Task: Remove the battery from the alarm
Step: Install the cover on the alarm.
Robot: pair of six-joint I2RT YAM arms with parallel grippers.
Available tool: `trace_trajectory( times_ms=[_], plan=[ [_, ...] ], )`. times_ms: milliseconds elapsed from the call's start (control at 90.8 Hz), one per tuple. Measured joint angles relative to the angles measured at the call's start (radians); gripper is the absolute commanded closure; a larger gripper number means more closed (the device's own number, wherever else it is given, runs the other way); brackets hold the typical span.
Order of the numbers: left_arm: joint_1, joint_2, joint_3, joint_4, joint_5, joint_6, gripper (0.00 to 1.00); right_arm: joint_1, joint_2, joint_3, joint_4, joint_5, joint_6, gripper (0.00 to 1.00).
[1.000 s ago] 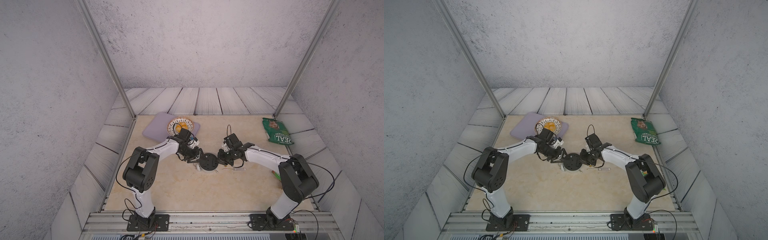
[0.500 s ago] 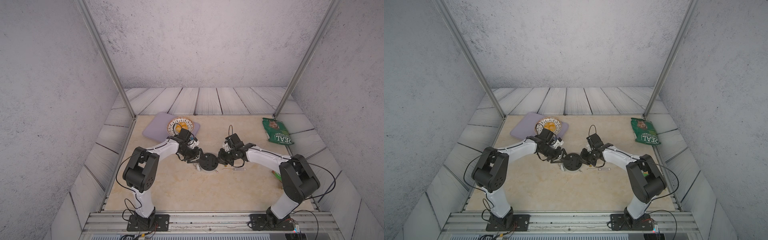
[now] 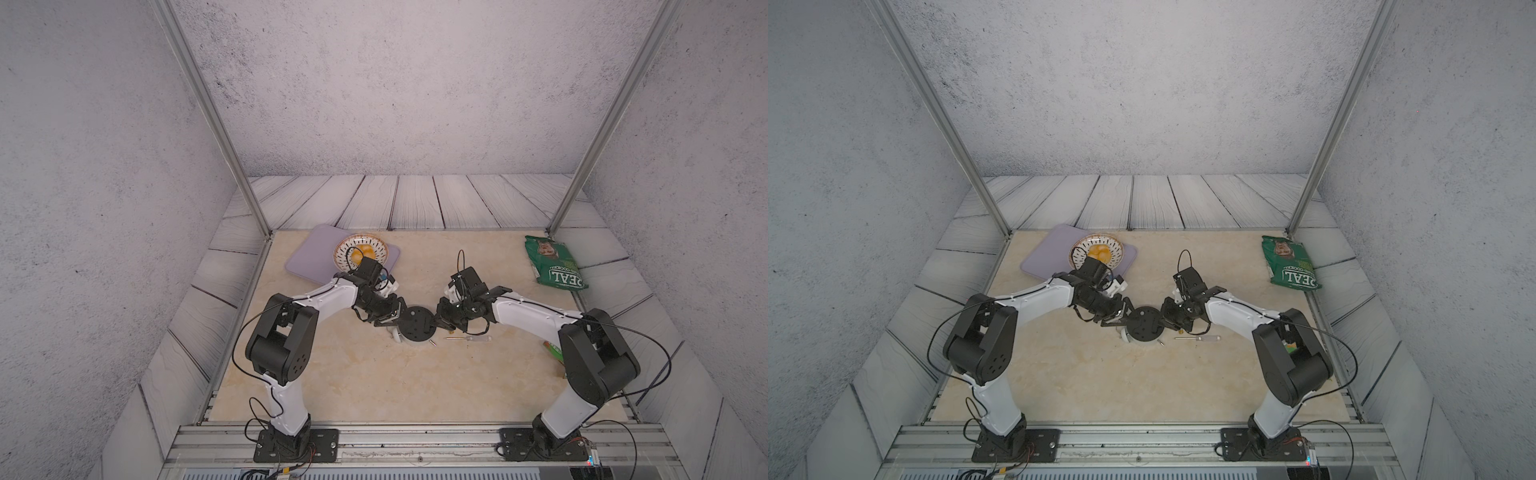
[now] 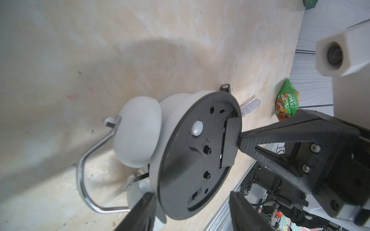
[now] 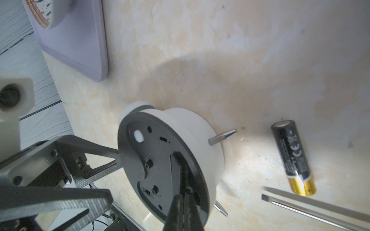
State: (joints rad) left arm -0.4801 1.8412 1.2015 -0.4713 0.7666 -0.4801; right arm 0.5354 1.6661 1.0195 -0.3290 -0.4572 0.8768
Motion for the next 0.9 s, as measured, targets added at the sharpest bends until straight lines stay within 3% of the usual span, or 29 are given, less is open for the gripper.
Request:
trace_trajectory(
  times_ms=[903],
  plan=[
    [0.000,0.000,0.000,-0.002,-0.006,-0.011,0.36,-0.001,0.000,-0.013,0.027,-0.012,-0.075,1.00]
  ],
)
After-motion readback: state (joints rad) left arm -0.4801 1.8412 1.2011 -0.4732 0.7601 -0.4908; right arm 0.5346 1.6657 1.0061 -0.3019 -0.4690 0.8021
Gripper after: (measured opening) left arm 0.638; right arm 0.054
